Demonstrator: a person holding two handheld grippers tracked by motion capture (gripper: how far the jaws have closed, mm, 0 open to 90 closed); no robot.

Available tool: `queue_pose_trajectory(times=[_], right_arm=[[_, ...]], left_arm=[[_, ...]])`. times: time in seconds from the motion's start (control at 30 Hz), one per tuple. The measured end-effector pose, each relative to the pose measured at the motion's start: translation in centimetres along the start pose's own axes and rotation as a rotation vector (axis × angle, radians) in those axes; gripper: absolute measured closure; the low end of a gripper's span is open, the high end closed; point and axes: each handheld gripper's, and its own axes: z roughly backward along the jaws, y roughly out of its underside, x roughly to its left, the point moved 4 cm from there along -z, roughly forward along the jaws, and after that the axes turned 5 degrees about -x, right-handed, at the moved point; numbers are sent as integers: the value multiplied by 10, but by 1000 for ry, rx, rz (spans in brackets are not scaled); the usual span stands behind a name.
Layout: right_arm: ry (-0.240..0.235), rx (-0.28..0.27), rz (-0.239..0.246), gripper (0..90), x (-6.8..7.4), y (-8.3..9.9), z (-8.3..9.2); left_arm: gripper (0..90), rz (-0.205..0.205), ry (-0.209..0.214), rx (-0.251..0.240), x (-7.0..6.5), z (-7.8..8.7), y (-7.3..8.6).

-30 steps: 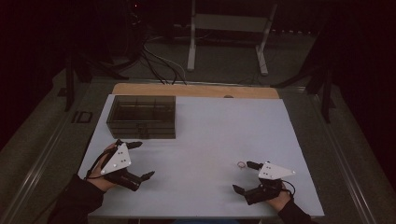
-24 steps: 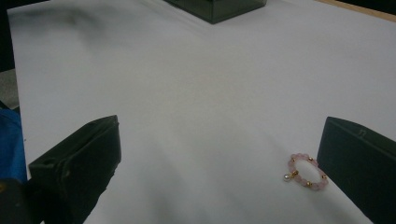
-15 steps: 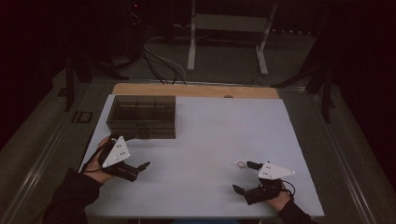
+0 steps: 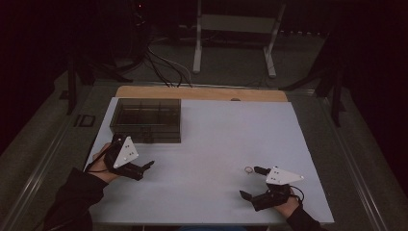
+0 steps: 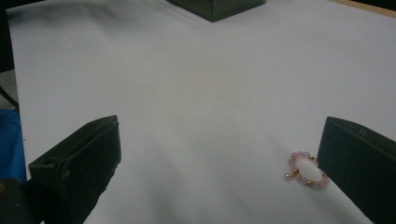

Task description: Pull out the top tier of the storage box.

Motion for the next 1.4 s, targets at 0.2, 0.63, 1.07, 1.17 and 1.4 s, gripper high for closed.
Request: queue_pose_trajectory(times=[0.2, 0.63, 1.07, 1.17, 1.4], right_arm=[[-1, 0, -1, 0, 0, 0, 0], [-2, 2, -6, 0, 0, 0, 0], [-3, 0, -11, 0, -1, 0, 0], [-3, 2, -9, 0, -1, 1, 0], [-5, 2, -12, 0, -1, 1, 0]], left_arm=[[11, -27, -39, 16, 7, -4, 1], [11, -122, -136, 86, 14, -13, 8], [12, -232, -168, 172, 11, -23, 13], [12, -260, -189, 201, 10, -25, 14], [32, -330, -247, 237, 8, -28, 16]])
